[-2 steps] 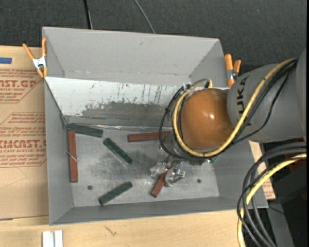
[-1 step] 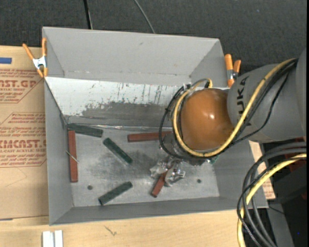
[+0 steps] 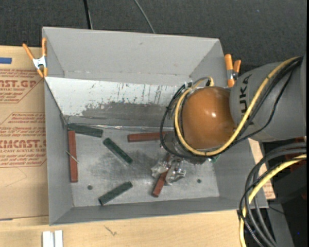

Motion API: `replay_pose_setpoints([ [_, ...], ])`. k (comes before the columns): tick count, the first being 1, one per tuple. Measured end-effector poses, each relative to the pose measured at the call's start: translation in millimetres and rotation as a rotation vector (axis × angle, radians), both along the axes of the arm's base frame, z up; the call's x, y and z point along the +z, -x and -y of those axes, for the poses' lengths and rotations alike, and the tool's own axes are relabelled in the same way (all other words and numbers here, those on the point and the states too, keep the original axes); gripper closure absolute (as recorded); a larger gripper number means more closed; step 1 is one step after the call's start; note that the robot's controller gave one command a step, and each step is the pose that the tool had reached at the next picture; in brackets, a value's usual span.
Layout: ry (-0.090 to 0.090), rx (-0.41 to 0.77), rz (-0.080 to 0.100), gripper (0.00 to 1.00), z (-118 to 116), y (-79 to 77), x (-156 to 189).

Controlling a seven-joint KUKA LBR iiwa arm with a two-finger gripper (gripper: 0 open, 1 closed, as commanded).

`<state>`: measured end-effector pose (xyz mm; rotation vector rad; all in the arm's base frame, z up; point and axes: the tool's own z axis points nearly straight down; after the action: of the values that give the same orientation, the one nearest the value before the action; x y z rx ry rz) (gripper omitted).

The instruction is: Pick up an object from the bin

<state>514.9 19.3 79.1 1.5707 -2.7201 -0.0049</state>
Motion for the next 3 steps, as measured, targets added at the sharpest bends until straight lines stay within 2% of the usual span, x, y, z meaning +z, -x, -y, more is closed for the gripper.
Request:
replay_pose_setpoints([
  [1, 0.000, 0.001, -0.007, 1.00, -0.3, 2.1, 21.2],
  [2, 0.001, 0.000, 0.004, 1.00, -0.4, -0.4, 45.8],
  [3, 0.001, 0.000, 0.004, 1.00, -0.9, 0.1, 57.5],
])
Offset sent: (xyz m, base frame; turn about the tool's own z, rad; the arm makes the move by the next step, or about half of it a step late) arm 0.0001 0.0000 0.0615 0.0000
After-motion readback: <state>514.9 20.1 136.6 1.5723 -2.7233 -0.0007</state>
